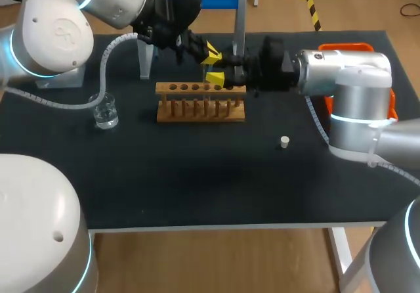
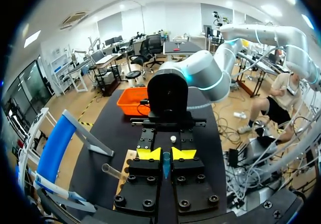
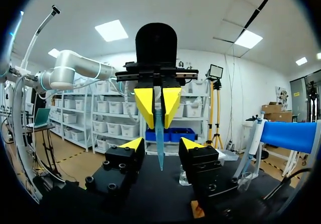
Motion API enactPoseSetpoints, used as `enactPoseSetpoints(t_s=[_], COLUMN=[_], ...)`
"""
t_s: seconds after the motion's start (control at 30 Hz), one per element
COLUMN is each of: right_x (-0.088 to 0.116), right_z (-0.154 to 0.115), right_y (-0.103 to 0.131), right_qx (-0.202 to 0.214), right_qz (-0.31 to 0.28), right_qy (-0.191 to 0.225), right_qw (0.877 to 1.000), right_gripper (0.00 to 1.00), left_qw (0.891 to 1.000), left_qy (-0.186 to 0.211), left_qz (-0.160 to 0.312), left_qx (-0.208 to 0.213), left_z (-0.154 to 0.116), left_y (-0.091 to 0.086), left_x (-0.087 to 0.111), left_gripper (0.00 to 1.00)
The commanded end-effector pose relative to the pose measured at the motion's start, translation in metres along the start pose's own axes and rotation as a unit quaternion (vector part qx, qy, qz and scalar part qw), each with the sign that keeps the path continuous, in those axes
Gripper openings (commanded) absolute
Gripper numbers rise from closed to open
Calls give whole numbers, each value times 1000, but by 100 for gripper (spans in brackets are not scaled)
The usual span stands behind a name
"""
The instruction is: Invert the test tube, pick up the pipette, mount the tip to pipette, aspirate from beaker and dispense into the tube, eject the tip, return the pipette, and cap with the stopper.
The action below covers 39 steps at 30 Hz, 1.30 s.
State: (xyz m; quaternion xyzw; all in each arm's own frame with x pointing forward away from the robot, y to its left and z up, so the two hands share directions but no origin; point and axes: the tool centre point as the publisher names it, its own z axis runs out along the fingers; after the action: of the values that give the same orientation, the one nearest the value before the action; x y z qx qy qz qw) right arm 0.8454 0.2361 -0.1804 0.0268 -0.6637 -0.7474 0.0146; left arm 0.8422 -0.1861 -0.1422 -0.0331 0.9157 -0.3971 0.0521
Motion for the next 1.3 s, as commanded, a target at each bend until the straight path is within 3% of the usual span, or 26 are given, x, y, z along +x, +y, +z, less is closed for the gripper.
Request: enactPoseSetpoints(t_s=[0.03,0.73,0.97,1.3], right_x=[-3,-5,-5,-3], right_z=[3,6,7,6], right_y=[-2,-1,-1,1], right_qx=[-3,-15,-16,-19], right_qz=[0,5,7,6], right_qy=[1,2,3,4], right_qw=[1000,1000,1000,1000], right_gripper=[43,30,22,19], left_qw=[1000,1000,1000,1000], left_qy=[1,1,1,1], left_qz=[0,0,0,0], left_qx=[-2,-2,-2,-2], left_z=[-1,-1,-1,-1], left_y=[0,0,0,0], left_x=[0,0,0,0], left_gripper=[0,0,0,0])
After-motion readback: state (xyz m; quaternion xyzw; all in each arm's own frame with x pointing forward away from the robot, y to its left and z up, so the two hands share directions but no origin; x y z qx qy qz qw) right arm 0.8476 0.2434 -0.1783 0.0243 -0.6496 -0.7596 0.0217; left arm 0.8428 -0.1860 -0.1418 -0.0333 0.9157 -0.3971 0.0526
